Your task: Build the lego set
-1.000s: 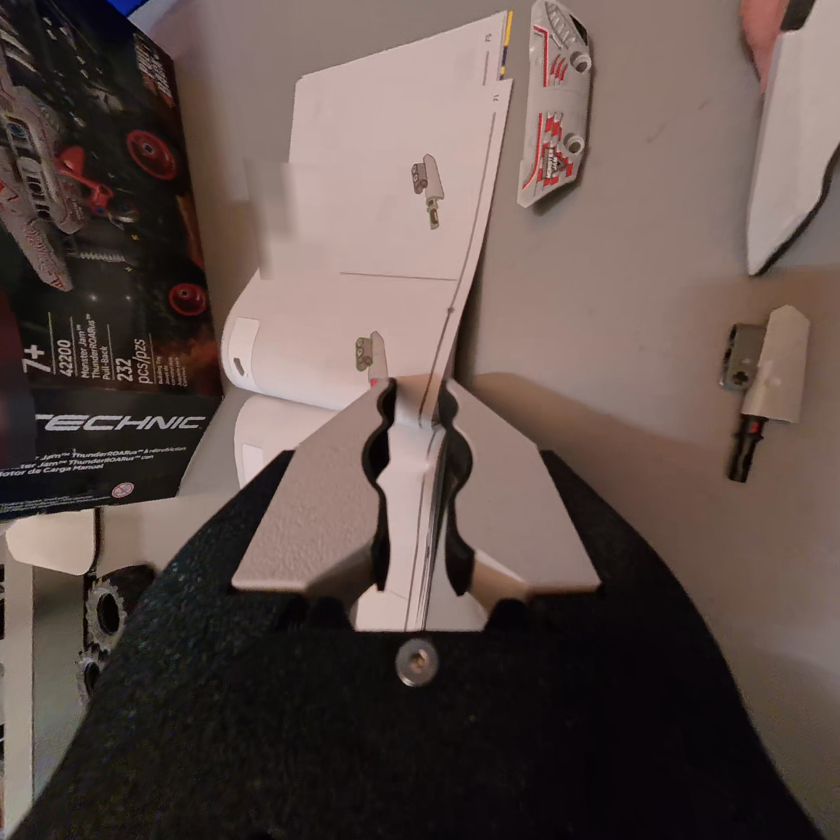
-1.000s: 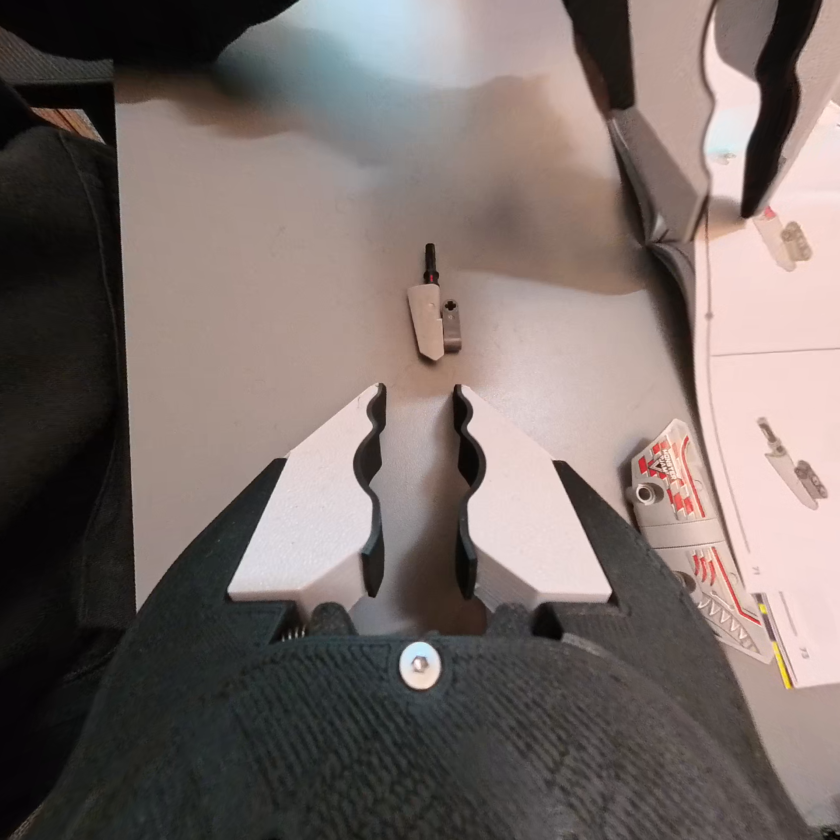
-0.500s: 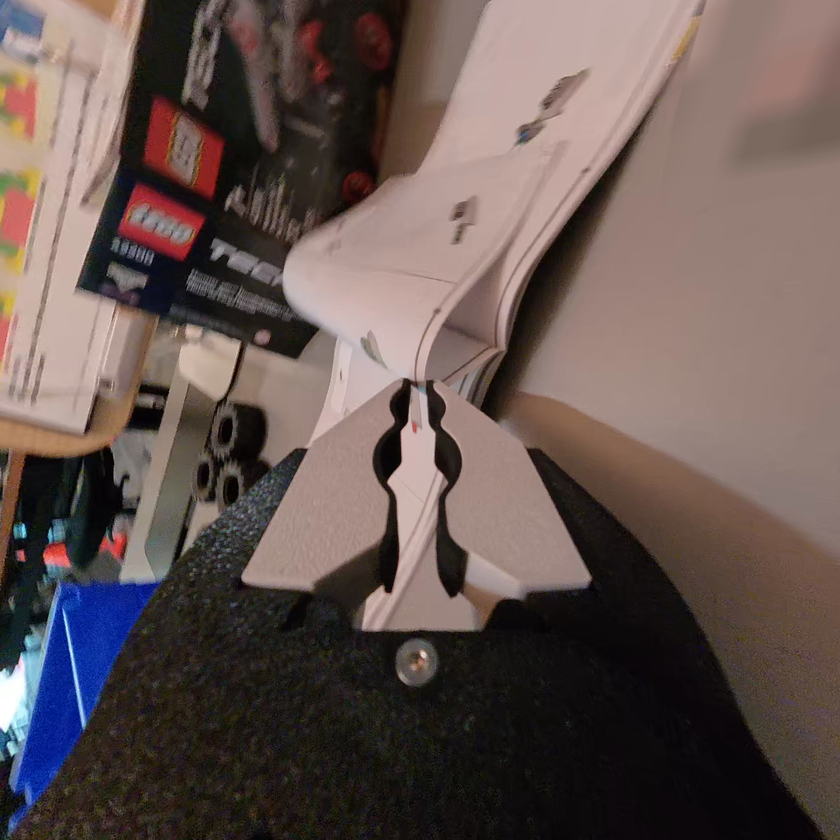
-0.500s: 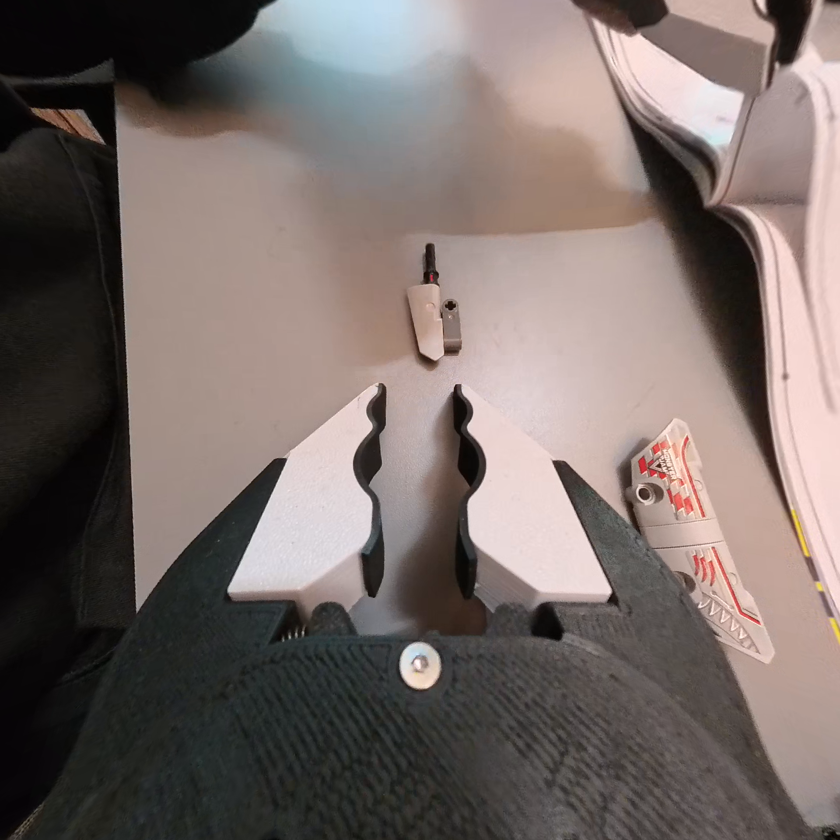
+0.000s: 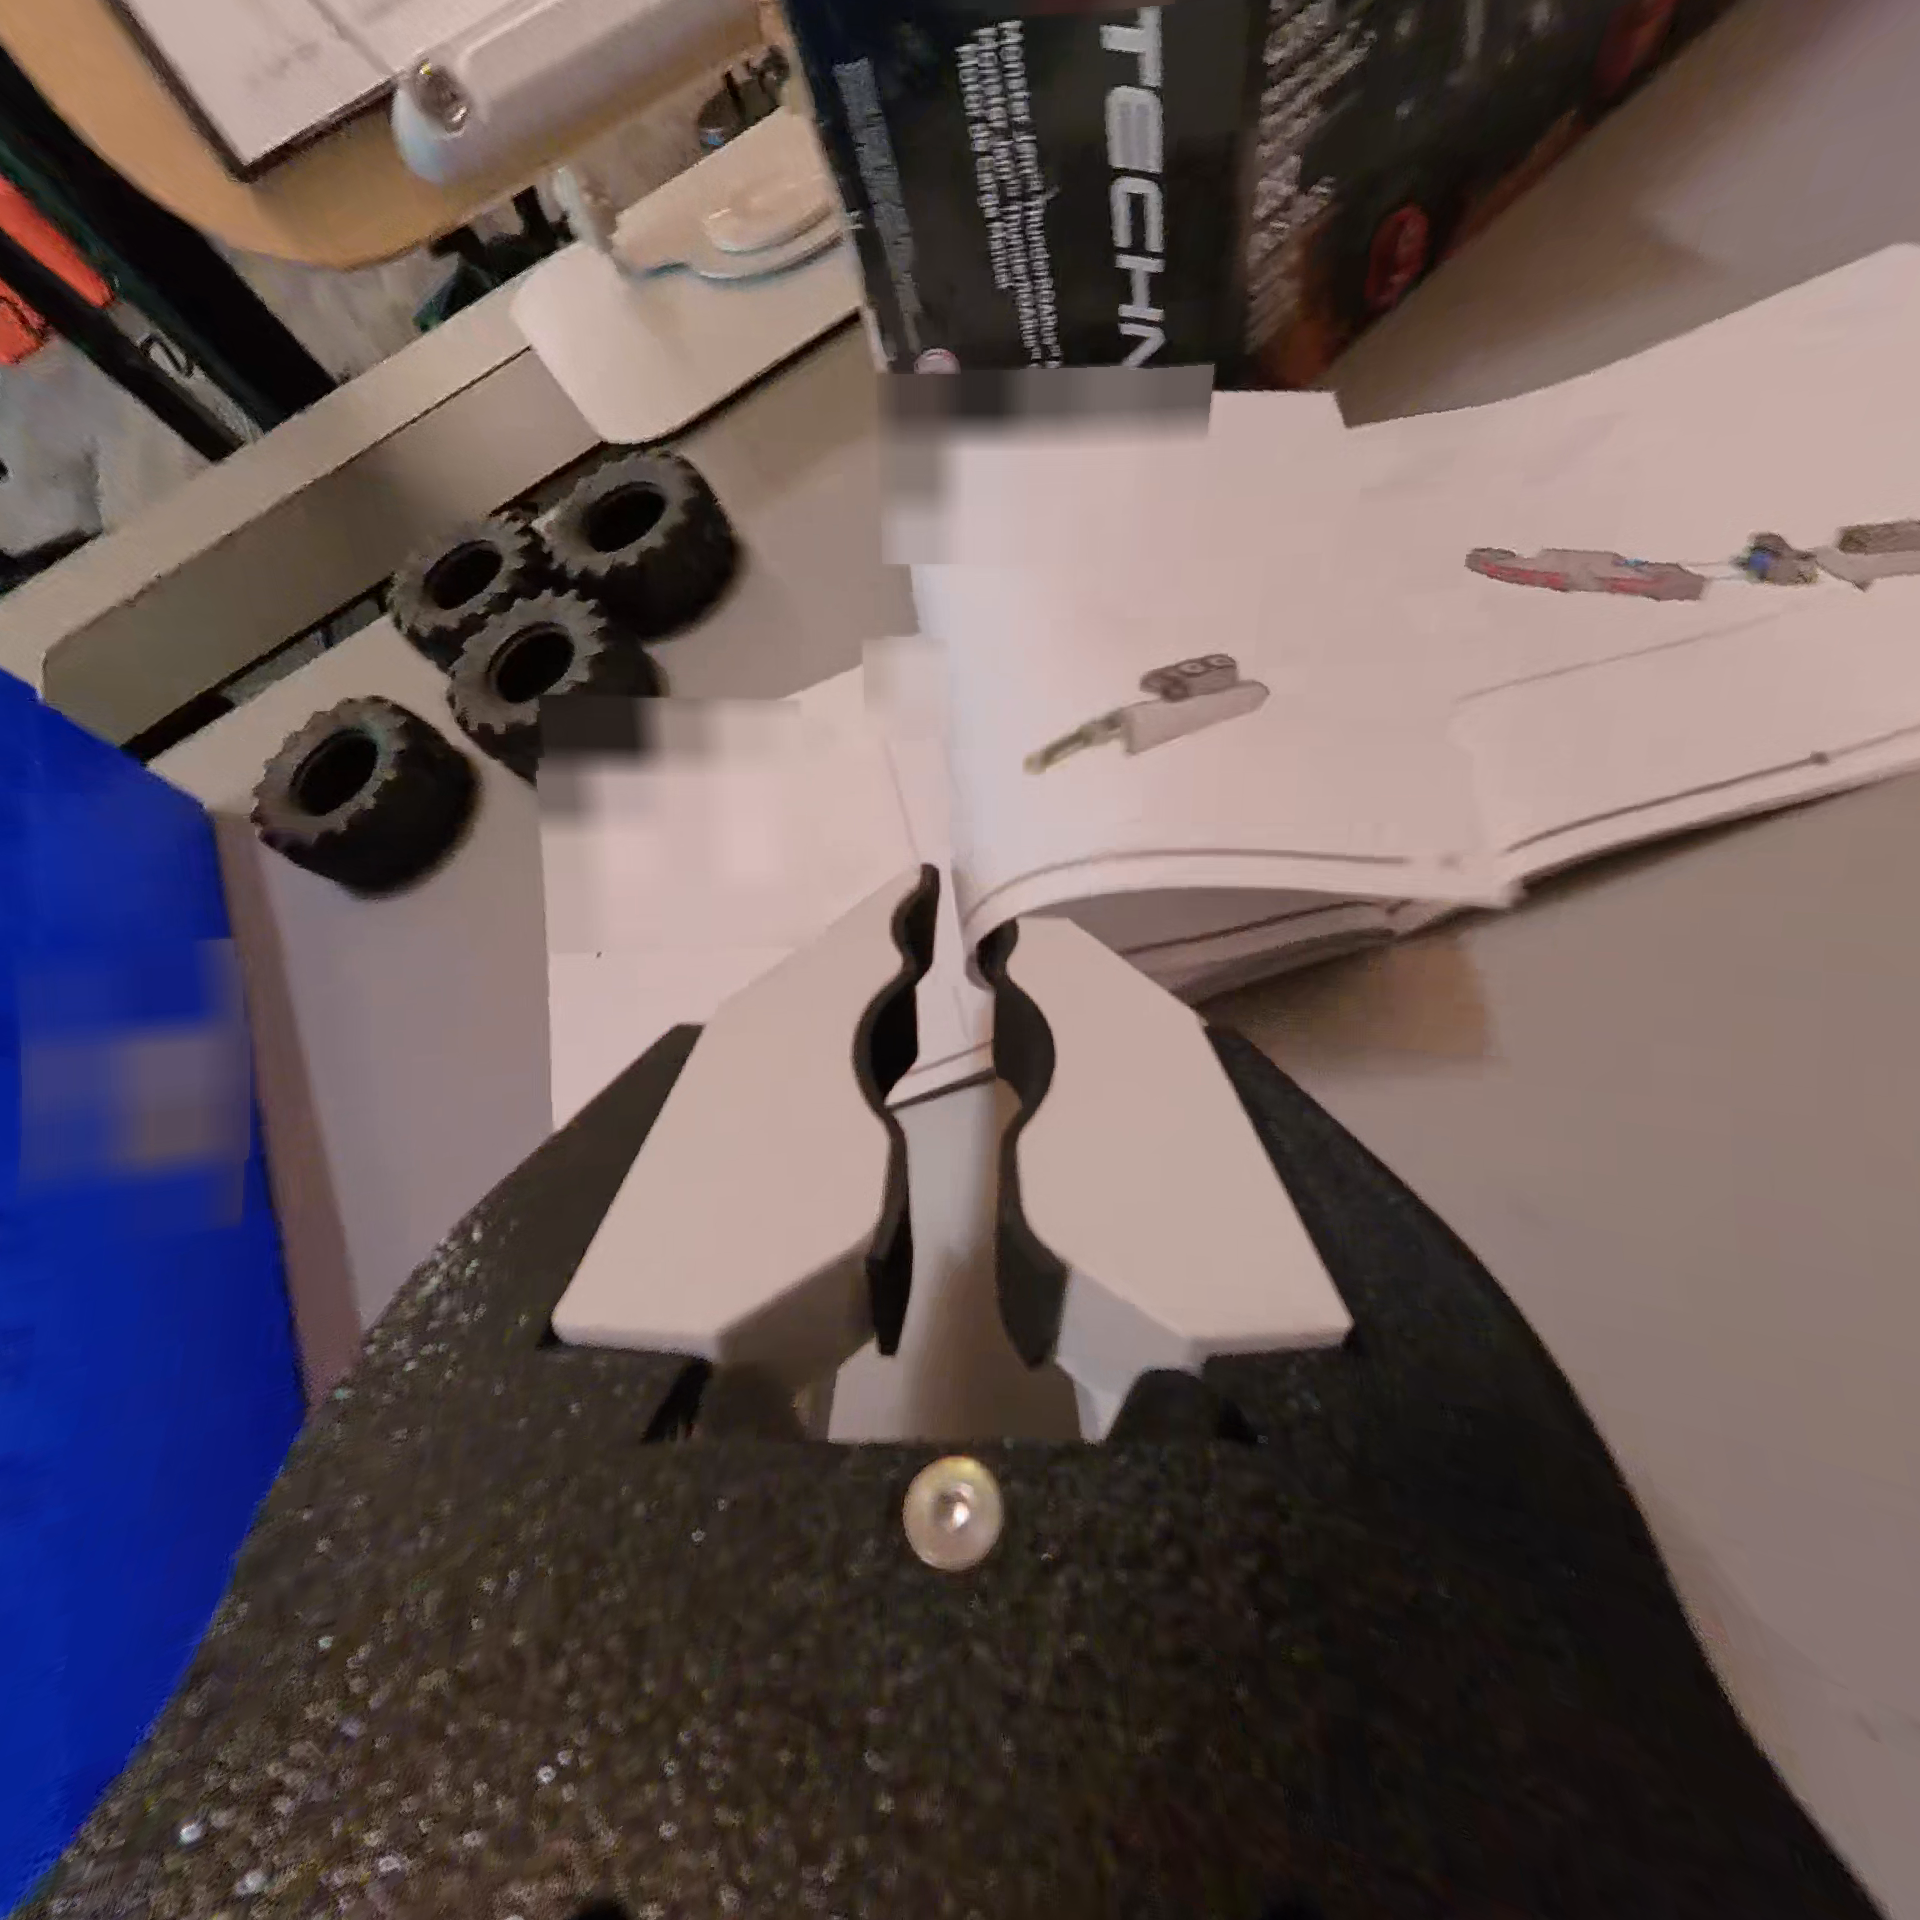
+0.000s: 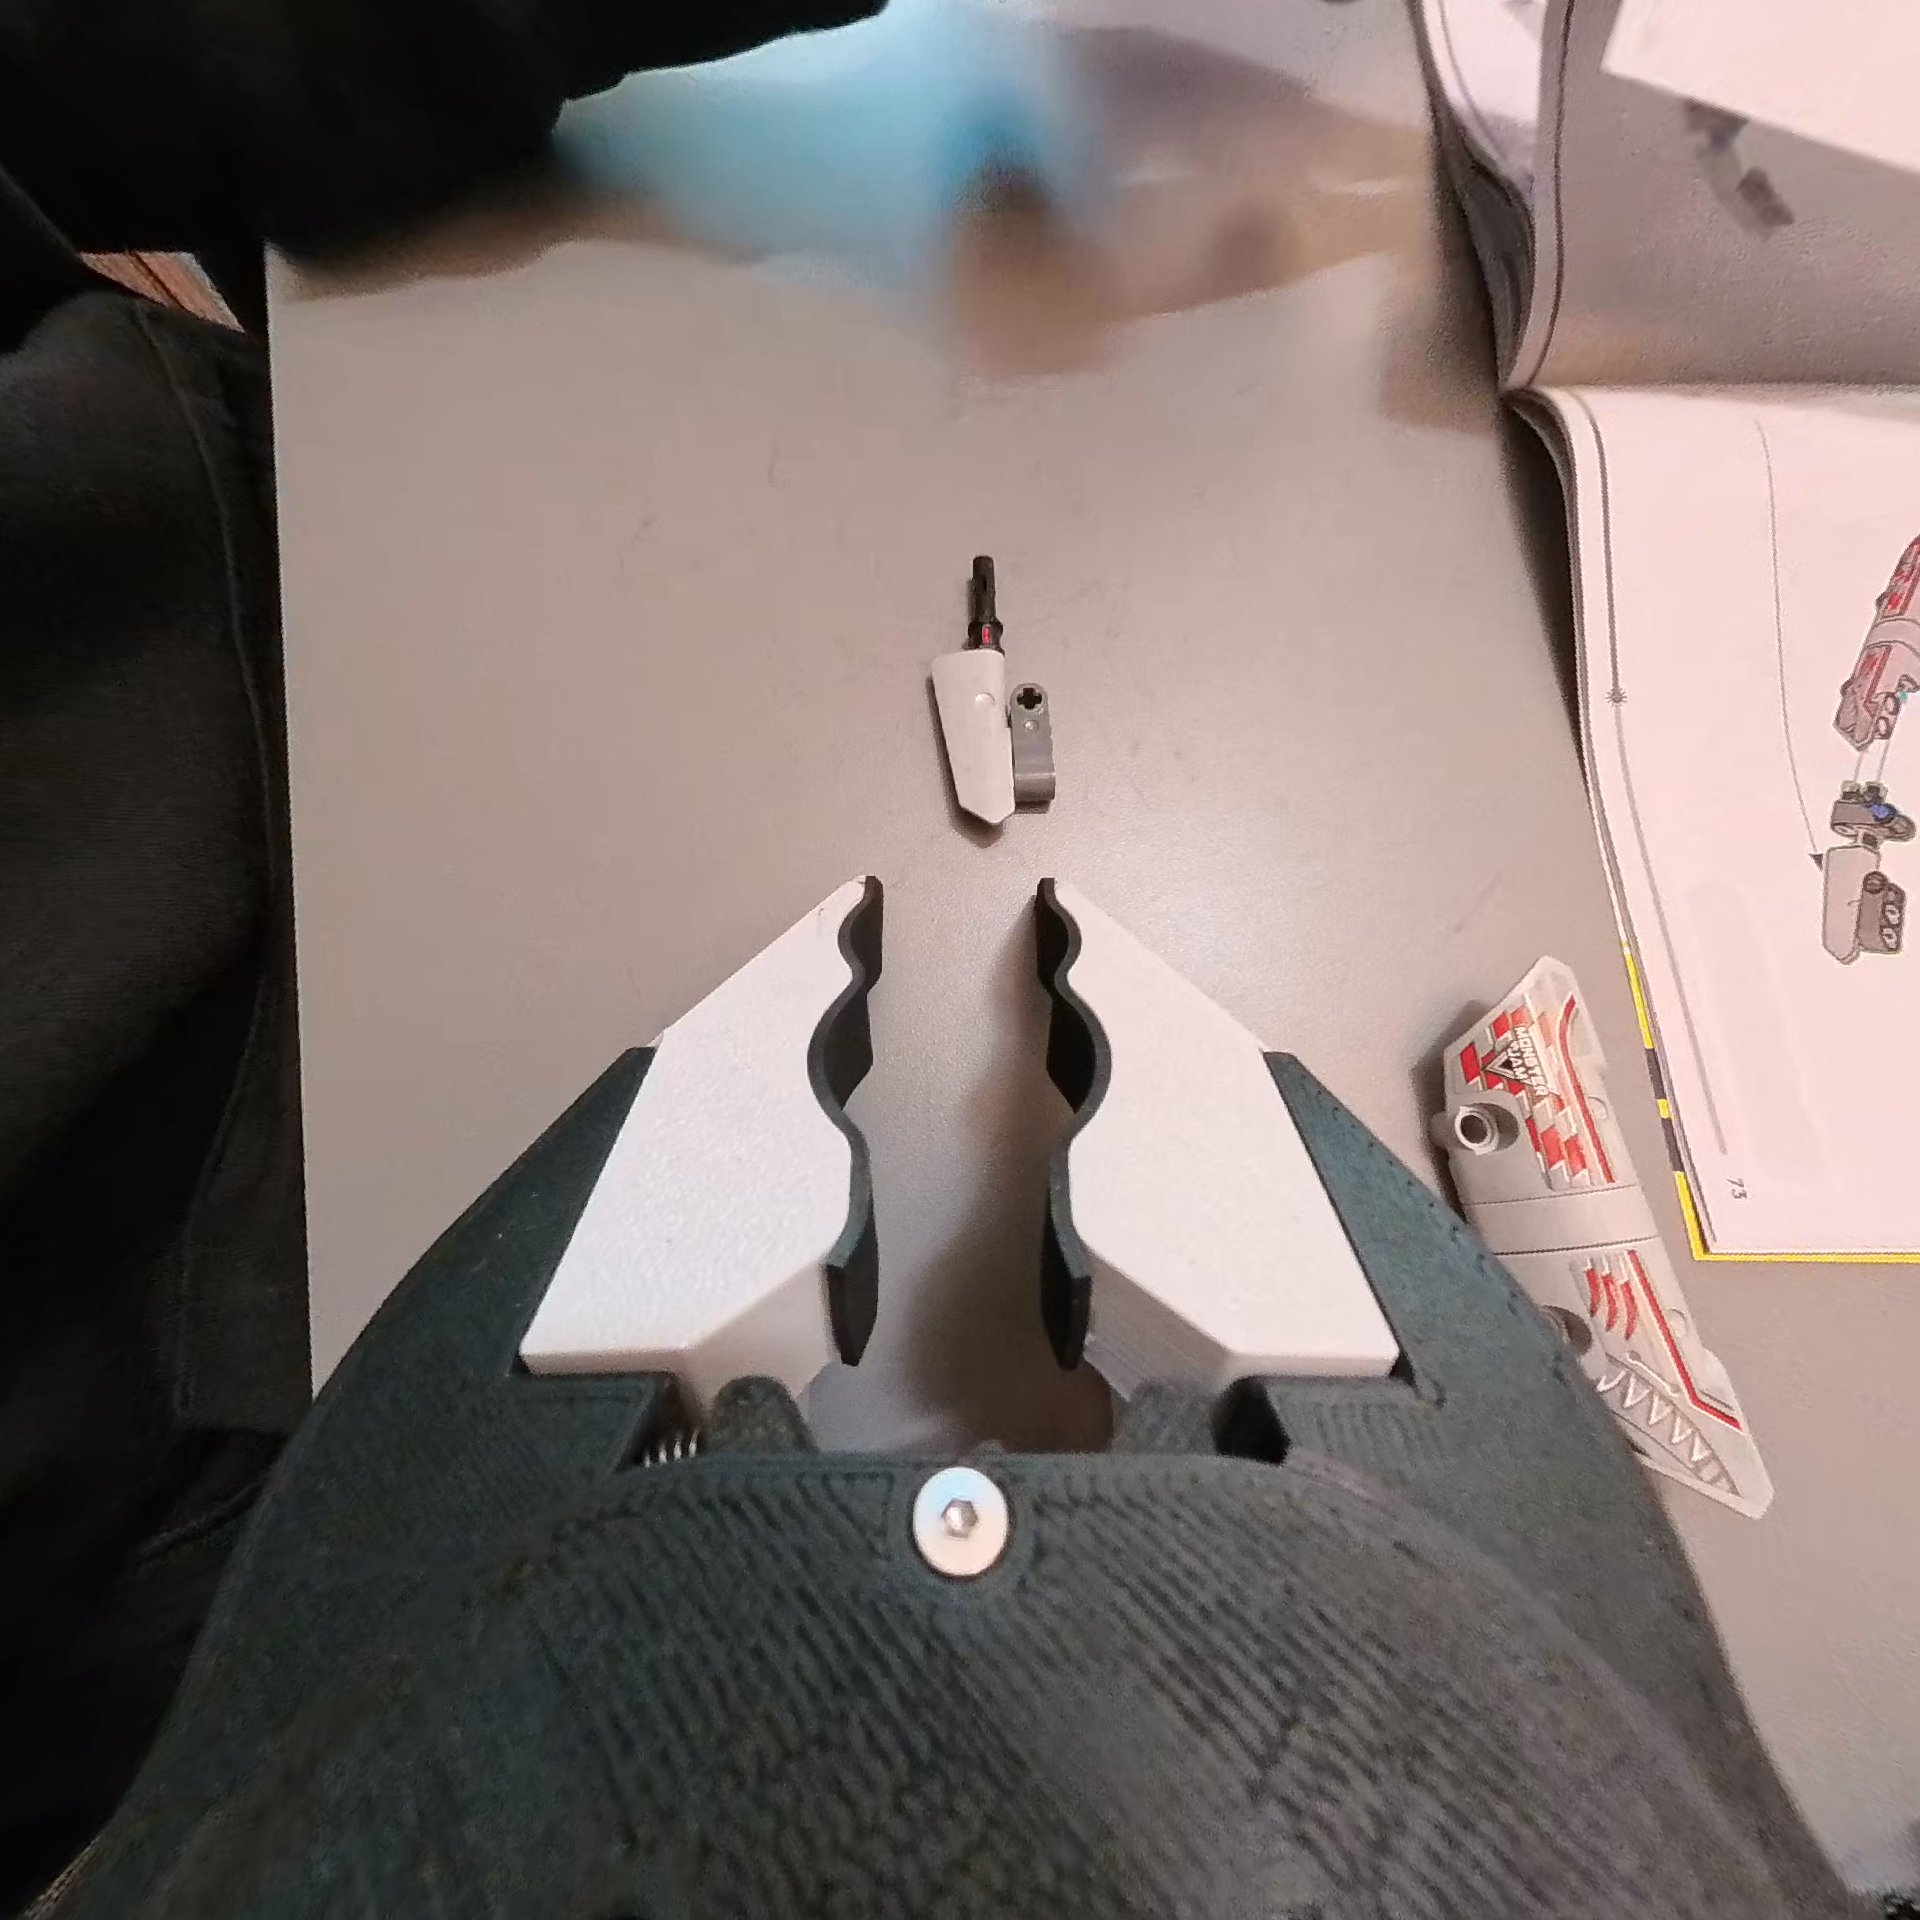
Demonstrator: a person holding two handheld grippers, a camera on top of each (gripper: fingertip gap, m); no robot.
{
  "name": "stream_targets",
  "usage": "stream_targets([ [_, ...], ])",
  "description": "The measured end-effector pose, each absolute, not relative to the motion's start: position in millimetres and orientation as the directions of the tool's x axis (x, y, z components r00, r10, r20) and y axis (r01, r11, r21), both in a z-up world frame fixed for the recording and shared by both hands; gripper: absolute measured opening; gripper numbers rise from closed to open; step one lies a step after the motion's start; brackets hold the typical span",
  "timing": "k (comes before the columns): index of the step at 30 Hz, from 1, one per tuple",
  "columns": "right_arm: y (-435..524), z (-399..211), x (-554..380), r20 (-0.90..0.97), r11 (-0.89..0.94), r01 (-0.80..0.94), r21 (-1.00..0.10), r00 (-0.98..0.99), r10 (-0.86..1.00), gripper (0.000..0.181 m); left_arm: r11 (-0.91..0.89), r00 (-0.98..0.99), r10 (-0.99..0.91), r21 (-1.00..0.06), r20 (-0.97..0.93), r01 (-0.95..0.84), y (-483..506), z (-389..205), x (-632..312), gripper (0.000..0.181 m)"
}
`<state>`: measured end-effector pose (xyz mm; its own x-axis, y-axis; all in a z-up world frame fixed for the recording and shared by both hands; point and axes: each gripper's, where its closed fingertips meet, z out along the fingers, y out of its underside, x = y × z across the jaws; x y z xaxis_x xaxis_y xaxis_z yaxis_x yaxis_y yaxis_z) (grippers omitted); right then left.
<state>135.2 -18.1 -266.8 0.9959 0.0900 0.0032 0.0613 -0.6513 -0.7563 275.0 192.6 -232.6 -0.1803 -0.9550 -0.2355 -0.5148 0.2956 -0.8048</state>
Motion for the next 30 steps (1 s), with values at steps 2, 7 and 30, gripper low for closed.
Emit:
stream_targets([
  [2, -18, -267, 135, 0.004, -0.651, 0.062, -0.756, 0.996, 0.090, 0.028, 0.244, -0.154, -0.969, -0.816, -0.191, -0.524, 202, -233, 276, 0.005],
  [7, -18, -267, 135, 0.000, -0.652, 0.059, -0.756, 0.996, 0.090, 0.028, 0.161, -0.131, -0.985, -0.870, -0.113, -0.465, 215, -219, 277, 0.006],
  [30, -18, -267, 135, 0.001, -0.651, 0.060, -0.756, 0.996, 0.090, 0.028, -0.079, -0.061, -0.988, -0.803, 0.143, -0.591, 234, -252, 252, 0.000],
])
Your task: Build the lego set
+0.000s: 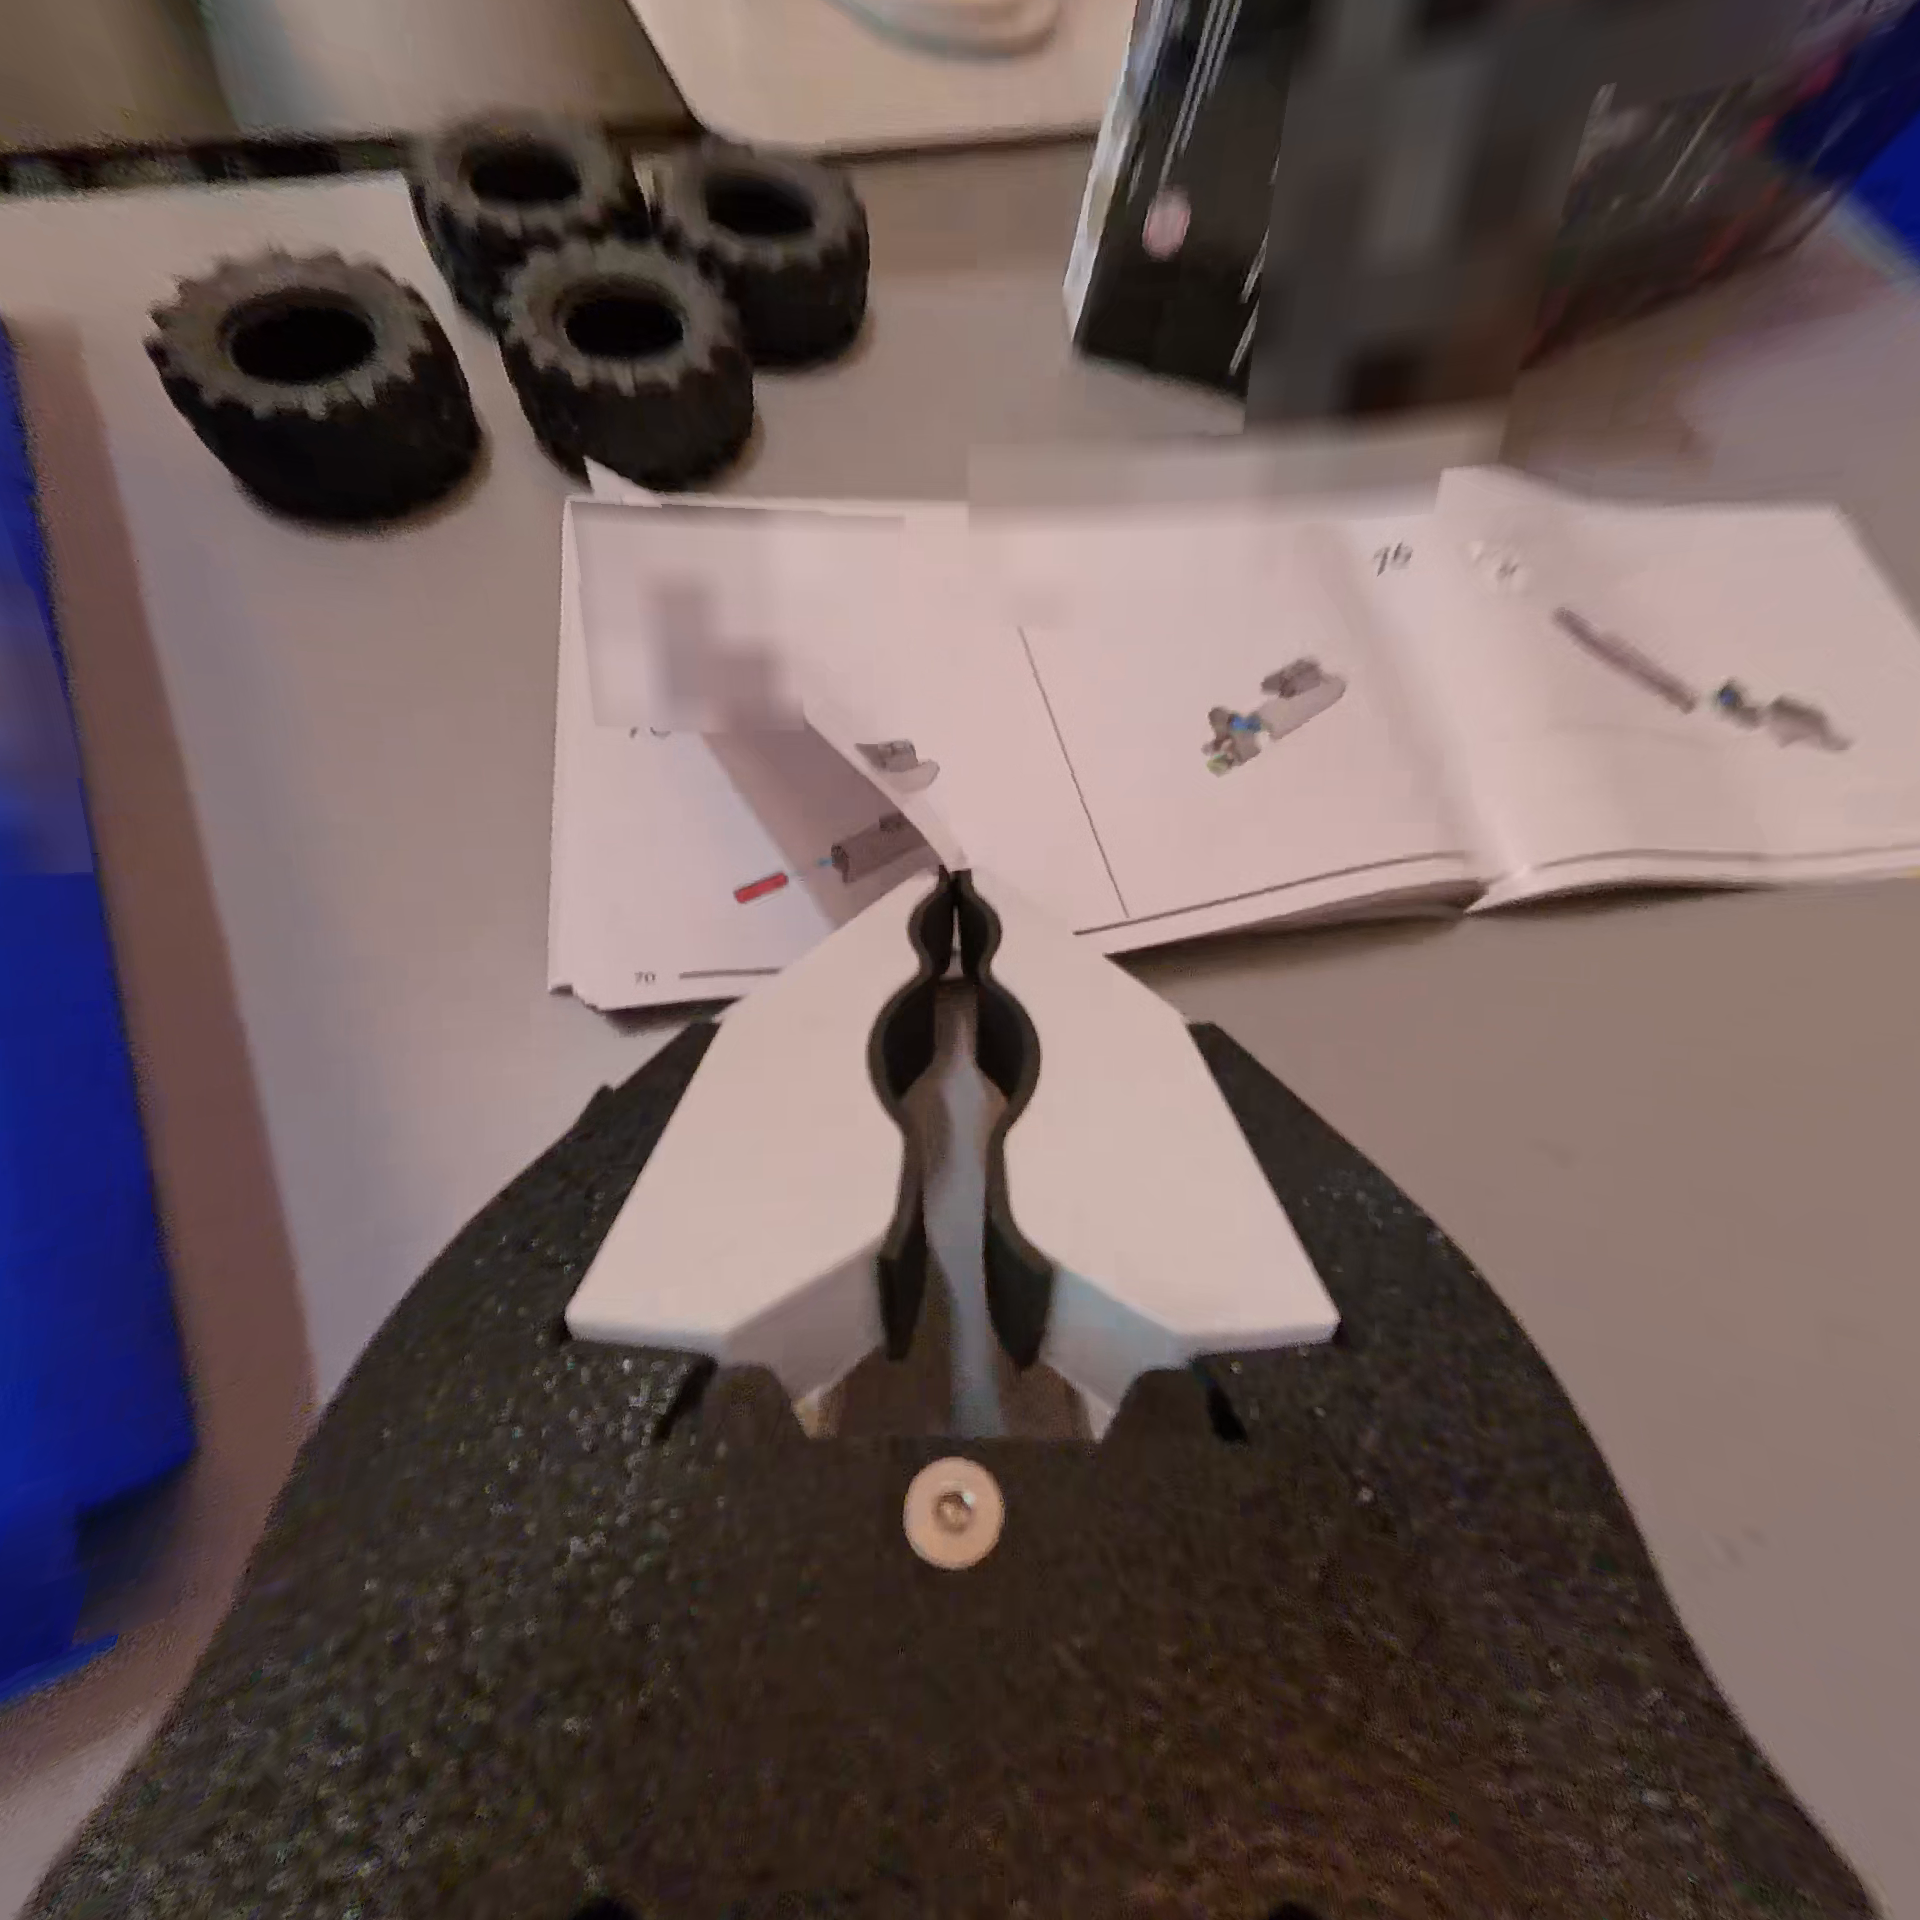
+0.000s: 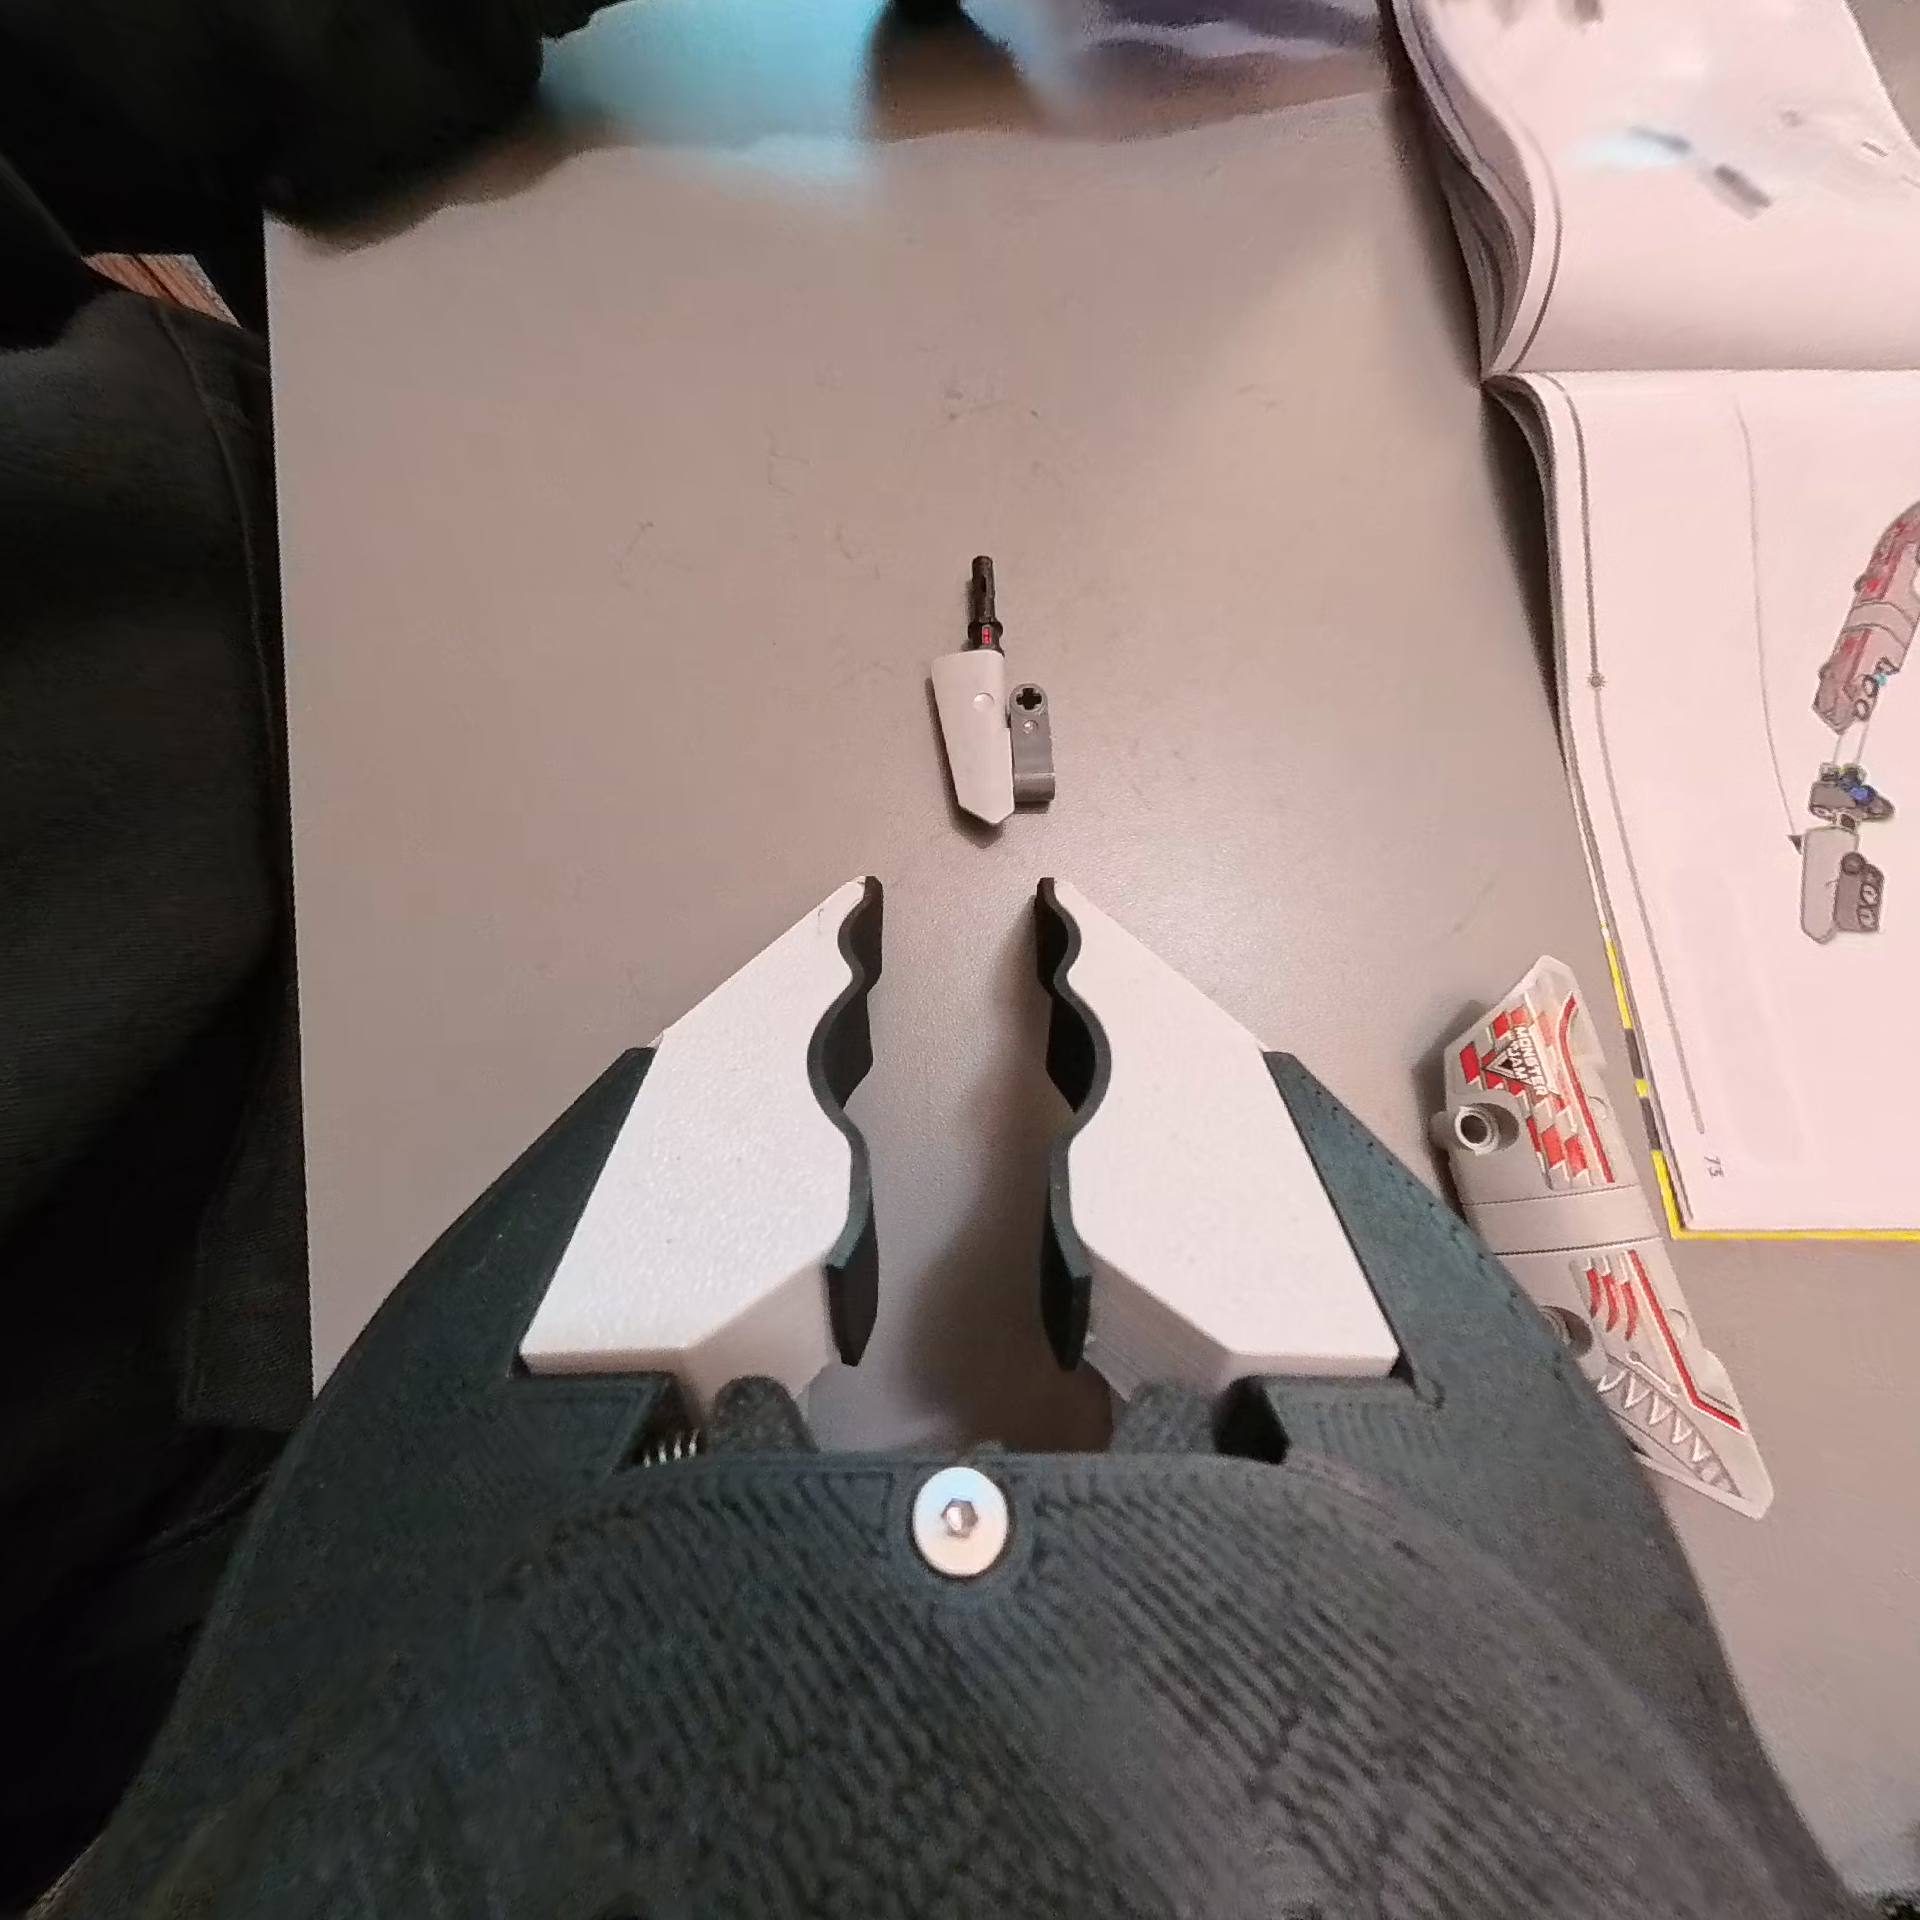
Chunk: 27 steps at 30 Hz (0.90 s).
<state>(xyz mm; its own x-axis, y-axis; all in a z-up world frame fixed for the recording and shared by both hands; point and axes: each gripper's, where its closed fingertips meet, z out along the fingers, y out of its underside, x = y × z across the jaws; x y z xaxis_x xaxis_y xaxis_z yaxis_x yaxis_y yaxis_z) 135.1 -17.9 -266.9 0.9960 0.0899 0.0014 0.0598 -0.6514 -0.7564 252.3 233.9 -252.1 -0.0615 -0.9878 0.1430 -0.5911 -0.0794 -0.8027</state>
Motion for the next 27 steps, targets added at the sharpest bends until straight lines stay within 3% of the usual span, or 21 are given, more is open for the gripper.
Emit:
stream_targets([
  [7, -18, -267, 135, 0.001, -0.651, 0.060, -0.756, 0.996, 0.090, 0.028, 0.043, -0.051, -0.999, -0.744, -0.011, -0.666, 237, -268, 249, 0.000],
  [27, -18, -267, 135, 0.002, -0.651, 0.061, -0.756, 0.996, 0.090, 0.028, -0.067, -0.003, -0.996, -0.747, 0.092, -0.662, 246, -267, 250, 0.006],
])
